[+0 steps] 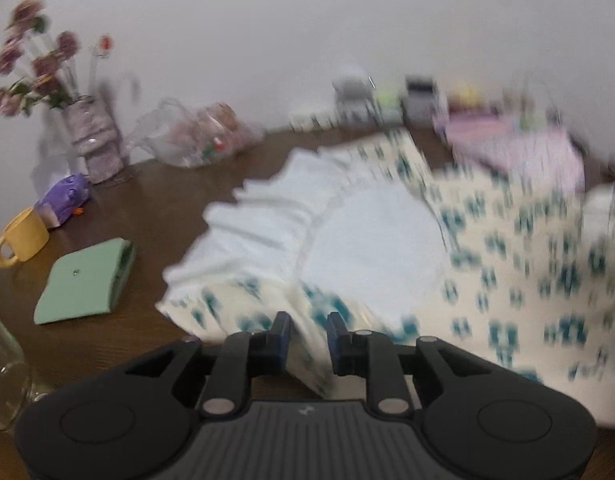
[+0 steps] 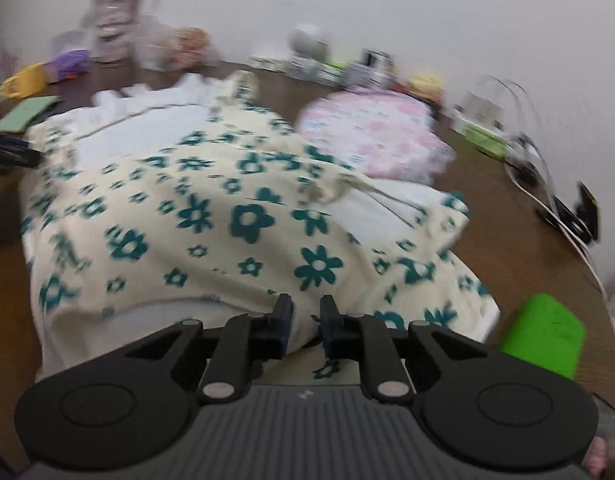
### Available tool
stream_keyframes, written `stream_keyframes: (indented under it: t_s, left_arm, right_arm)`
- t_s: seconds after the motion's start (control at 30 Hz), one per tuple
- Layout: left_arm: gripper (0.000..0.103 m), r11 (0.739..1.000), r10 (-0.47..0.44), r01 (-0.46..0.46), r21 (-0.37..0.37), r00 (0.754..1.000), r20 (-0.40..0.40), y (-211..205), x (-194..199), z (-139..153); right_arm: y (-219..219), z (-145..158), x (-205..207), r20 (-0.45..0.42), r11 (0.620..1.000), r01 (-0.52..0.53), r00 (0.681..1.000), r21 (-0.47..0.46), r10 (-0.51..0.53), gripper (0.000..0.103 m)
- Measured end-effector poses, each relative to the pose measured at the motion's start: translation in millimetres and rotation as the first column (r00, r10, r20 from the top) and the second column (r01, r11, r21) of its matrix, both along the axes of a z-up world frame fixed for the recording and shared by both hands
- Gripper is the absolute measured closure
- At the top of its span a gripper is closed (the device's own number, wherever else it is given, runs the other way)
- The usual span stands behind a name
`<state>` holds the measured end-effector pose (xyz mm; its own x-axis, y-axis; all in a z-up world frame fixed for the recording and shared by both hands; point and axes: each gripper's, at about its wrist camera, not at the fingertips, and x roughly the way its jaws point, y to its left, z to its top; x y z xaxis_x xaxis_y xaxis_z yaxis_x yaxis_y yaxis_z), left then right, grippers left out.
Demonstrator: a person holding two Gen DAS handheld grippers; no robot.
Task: Fold clothes
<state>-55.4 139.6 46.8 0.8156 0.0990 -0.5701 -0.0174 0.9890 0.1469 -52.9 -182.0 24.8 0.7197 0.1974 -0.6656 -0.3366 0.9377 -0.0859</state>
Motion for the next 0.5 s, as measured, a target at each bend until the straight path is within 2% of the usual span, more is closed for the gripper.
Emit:
stream_keyframes:
  t_s: [0.07, 0.1, 0.2, 0.23, 0.3, 0.37, 0.5]
  left_arm:
    - [0.057, 1.0, -0.004, 0.003, 0.024, 1.0, 0.018, 10.0, 2.7, -0.5]
    - [0.055, 0.999, -0.01, 0.009, 0.053, 1.0, 0.008, 14.3, 8.1, -5.2]
    - [0.056, 0.994, -0.05, 0.053, 0.091, 0.998, -0.035, 20.8, 24.1, -22.5]
    - [0.056, 0.995, -0.059, 0.062, 0.08, 0.997, -0.045, 21.6, 28.1, -25.5]
    - [0.056, 0.996, -0.074, 0.077, 0.052, 0.995, -0.062, 22.2, 34.3, -29.6]
    - [0.061, 0.996, -0.081, 0.084, 0.03, 0.993, -0.081, 22.6, 38.9, -32.7]
    - [0.062, 0.997, -0.079, 0.078, -0.007, 0.993, -0.085, 25.7, 38.0, -34.1]
  right_arm:
    - [-1.6, 11.0, 9.0, 0.01, 1.0, 0.001, 1.0, 0.016, -0.001, 0.088]
    - [3.2, 22.3, 13.6, 0.029, 0.999, -0.027, 0.999, 0.04, 0.025, 0.085]
    - [38.4, 62.7, 50.7, 0.105, 0.988, -0.133, 0.987, 0.082, 0.124, 0.076]
    - [51.9, 64.5, 69.6, 0.104, 0.987, -0.141, 0.986, 0.079, 0.132, 0.07]
    - [79.9, 55.7, 113.2, 0.071, 0.99, -0.127, 0.99, 0.06, 0.123, 0.069]
    - [107.8, 46.9, 156.8, 0.038, 0.993, -0.114, 0.993, 0.041, 0.113, 0.069]
    - [163.8, 29.4, 244.0, -0.028, 0.996, -0.09, 0.996, 0.0, 0.09, 0.07]
